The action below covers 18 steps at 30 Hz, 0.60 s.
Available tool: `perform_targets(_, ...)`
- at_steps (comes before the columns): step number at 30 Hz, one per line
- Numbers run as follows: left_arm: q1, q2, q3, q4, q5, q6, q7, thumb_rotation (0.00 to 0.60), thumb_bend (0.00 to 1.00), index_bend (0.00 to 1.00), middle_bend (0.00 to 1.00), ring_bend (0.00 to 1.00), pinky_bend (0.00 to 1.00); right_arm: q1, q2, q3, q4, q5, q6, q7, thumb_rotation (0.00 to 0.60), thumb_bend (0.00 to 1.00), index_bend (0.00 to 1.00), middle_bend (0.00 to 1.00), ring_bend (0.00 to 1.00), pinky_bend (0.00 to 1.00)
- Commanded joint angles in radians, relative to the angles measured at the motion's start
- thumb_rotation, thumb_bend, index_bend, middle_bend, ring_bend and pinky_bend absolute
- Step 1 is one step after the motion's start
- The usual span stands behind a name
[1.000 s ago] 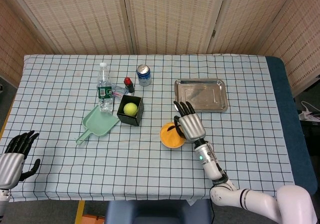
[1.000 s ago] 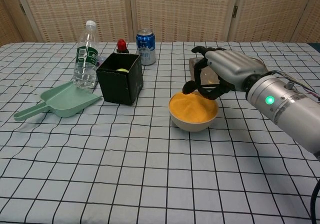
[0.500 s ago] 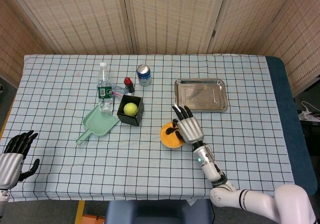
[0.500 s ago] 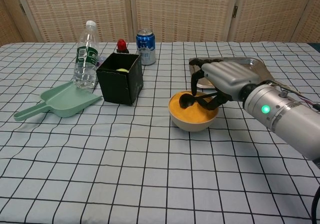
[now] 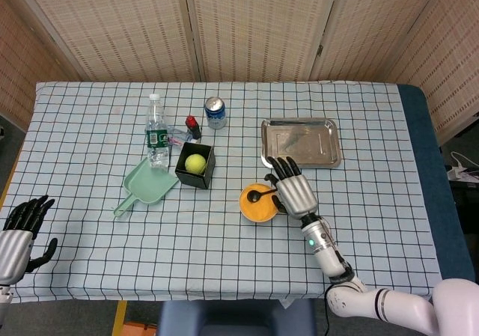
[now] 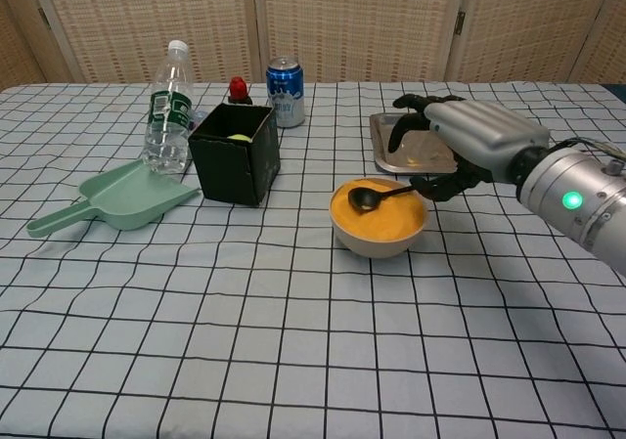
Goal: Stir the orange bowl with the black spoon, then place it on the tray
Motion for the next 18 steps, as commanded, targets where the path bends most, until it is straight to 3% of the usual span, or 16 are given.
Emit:
perform_targets(1, -0.001, -0.002, 0.000, -0.001, 0.001, -0.003, 0.005, 0.600, 0.45, 0.00, 0.00, 0.00, 0.08, -0.021, 0.039, -0.001, -0.024, 0.002, 0.011, 0.031, 0.600, 0.37, 0.33, 0.00, 0.00, 0.00)
perform_targets(8, -0.007, -0.008, 0.002, -0.003, -0.003, -0.016, 0.021, 0.600, 0.45, 0.00, 0.00, 0.00, 0.08, -0.046, 0.070, -0.025, 0.022, -0.036, 0.029, 0.103, 0.600, 0.37, 0.38, 0.00, 0.00, 0.00)
perform_targets(18, -0.010, -0.010, 0.001, -0.003, -0.013, -0.029, 0.028, 0.600, 0.45, 0.00, 0.00, 0.00, 0.08, -0.077, -0.054, -0.078, 0.279, -0.142, 0.100, 0.251, 0.600, 0.36, 0.42, 0.00, 0.00, 0.00)
